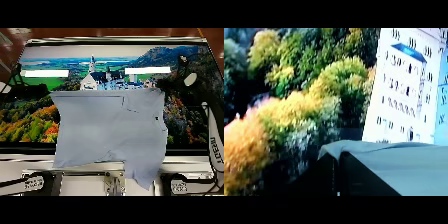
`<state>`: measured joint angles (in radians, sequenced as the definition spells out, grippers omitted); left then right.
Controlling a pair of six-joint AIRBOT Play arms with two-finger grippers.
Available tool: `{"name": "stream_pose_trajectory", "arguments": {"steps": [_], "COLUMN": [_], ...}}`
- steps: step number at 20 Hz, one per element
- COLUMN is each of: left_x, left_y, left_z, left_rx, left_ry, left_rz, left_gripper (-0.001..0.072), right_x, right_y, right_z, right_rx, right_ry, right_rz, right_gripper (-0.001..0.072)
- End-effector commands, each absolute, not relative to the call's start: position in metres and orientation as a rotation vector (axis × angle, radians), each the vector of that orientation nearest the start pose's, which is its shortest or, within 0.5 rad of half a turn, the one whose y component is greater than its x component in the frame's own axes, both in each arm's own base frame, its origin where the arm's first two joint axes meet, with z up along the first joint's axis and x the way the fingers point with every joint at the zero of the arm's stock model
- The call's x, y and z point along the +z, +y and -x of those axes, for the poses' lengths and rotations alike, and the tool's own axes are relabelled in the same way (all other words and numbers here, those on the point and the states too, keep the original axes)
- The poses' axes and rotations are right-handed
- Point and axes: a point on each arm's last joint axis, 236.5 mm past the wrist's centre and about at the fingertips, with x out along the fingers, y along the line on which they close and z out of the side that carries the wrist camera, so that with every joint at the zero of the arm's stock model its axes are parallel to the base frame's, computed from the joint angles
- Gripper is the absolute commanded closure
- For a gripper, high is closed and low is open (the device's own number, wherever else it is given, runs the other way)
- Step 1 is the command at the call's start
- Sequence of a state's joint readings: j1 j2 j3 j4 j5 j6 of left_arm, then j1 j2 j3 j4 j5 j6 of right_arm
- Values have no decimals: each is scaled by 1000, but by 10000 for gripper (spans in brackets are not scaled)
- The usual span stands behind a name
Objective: Fold the shirts.
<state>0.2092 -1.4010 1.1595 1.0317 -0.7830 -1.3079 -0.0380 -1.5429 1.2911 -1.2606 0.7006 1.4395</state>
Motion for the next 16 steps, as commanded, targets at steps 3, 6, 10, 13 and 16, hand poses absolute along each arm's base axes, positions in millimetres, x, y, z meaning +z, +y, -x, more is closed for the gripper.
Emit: {"name": "stream_pose_trajectory", "arguments": {"steps": [3,6,10,13,16], "left_x": [-11,-22,-45,-44,-44], "left_y": [8,-5,-19,-27,-24], "left_z": [-563,-576,-564,-551,-512], "left_rx": [-84,-99,-133,-175,-252], "left_ry": [812,812,898,961,1146], "left_rz": [372,362,370,371,327], "left_gripper": [670,670,669,670,671], "right_x": [-7,-15,-49,-52,-49], "right_y": [12,10,18,17,1], "right_z": [-588,-592,-576,-562,-515], "right_rx": [-14,-27,-13,-1,8], "right_ry": [622,612,742,819,1007], "right_rz": [-282,-289,-305,-300,-268], "right_gripper": [647,646,646,646,646]}}
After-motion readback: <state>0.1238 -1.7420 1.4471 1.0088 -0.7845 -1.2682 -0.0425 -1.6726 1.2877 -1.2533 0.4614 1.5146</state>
